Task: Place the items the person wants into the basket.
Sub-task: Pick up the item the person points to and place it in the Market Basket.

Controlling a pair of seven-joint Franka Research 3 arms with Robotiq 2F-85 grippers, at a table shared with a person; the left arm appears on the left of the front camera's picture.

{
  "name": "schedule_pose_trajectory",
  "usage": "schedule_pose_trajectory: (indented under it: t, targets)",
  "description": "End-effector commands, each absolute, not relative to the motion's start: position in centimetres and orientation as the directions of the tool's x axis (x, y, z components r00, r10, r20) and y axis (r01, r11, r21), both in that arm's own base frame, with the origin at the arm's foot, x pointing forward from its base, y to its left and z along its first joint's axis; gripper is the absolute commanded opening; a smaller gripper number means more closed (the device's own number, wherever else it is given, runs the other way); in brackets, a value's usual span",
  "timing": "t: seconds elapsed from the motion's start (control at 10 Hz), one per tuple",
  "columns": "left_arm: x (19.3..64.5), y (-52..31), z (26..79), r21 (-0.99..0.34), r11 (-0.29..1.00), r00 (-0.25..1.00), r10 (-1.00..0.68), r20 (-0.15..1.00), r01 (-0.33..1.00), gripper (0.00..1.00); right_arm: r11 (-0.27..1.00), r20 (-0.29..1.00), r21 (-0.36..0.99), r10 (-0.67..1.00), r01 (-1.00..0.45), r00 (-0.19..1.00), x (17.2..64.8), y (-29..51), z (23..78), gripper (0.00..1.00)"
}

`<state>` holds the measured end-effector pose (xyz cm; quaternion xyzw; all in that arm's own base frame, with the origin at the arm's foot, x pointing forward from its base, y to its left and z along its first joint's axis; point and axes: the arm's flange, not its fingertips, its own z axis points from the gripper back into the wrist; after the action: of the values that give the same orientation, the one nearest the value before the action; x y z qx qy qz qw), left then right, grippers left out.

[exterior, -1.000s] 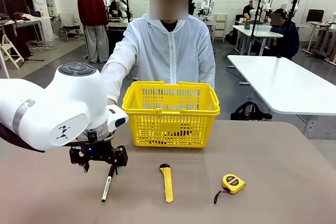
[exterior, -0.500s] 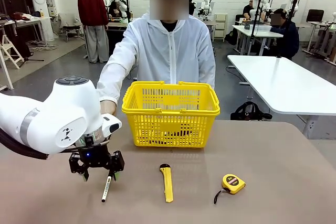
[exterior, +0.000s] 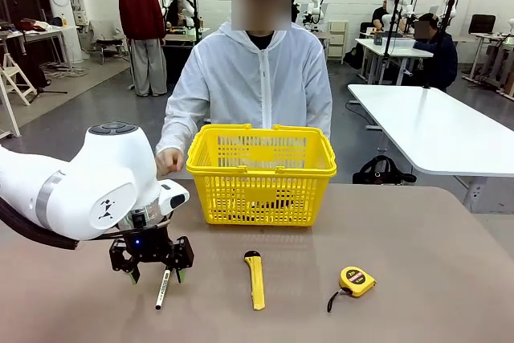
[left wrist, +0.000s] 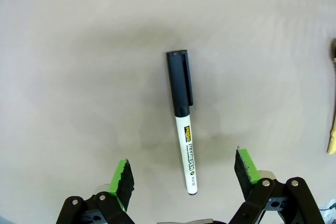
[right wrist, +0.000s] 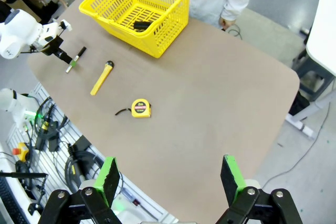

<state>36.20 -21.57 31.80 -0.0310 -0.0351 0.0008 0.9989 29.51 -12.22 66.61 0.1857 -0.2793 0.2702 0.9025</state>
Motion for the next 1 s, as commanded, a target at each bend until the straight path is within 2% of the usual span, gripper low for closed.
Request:
schedule_pose_trajectory:
  t: [0.0,0.3,0.5,0.7,0.9]
  targets:
    - [35.82,-21.89,31.37,-0.051,0.999,0.997,-0.011,0.076,0.015,1.0,0.78,0.608,0.189,0.384,-0.597,0.695,29.53,-12.3,66.51,1.0]
    - [36.13,-21.96,31.01,-0.036,0.999,0.998,-0.017,0.068,0.019,1.0,0.78,0.608,0.189,0.384,-0.597,0.695,29.53,-12.3,66.51,1.0]
    - [35.88,-22.28,30.77,-0.017,0.999,0.996,-0.046,0.074,0.047,0.47,0.78,0.608,0.189,0.384,-0.597,0.695,29.53,-12.3,66.51,1.0]
    - [35.98,-22.34,30.65,-0.013,0.999,0.997,-0.052,0.066,0.052,0.0,0.78,0.608,0.189,0.384,-0.597,0.695,29.53,-12.3,66.51,1.0]
    - [36.0,-22.37,30.65,-0.009,0.999,0.997,-0.052,0.065,0.052,0.0,0.78,0.608,0.189,0.384,-0.597,0.695,29.53,-12.3,66.51,1.0]
